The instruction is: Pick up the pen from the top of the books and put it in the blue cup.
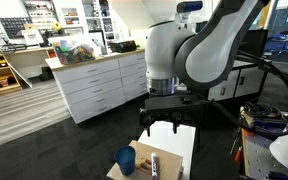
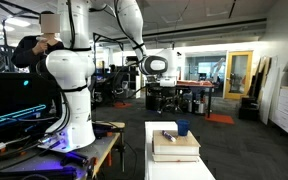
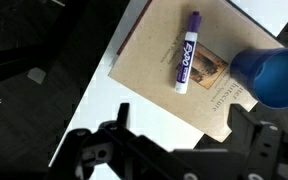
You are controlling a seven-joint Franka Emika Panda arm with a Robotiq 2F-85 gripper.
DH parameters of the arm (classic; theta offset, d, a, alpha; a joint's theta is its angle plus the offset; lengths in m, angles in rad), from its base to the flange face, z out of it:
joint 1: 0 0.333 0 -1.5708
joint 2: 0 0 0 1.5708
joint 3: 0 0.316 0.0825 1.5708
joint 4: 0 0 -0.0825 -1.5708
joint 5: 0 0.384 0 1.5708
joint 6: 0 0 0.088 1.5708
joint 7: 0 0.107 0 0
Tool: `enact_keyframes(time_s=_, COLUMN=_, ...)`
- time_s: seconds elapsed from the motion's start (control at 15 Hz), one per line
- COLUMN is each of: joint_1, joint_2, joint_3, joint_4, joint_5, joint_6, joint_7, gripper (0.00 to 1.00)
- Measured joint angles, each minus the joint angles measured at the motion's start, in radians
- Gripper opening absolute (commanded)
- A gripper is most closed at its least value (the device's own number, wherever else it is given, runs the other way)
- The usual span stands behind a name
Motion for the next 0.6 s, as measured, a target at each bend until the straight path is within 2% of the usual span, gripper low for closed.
enact_keyframes(time_s=0.6, joint_1=0.035, joint_2=0.110, joint_3=-0.061, joint_4=0.005, joint_5=-0.049, joint_6=0.149, joint_7=0.004, gripper=1.00)
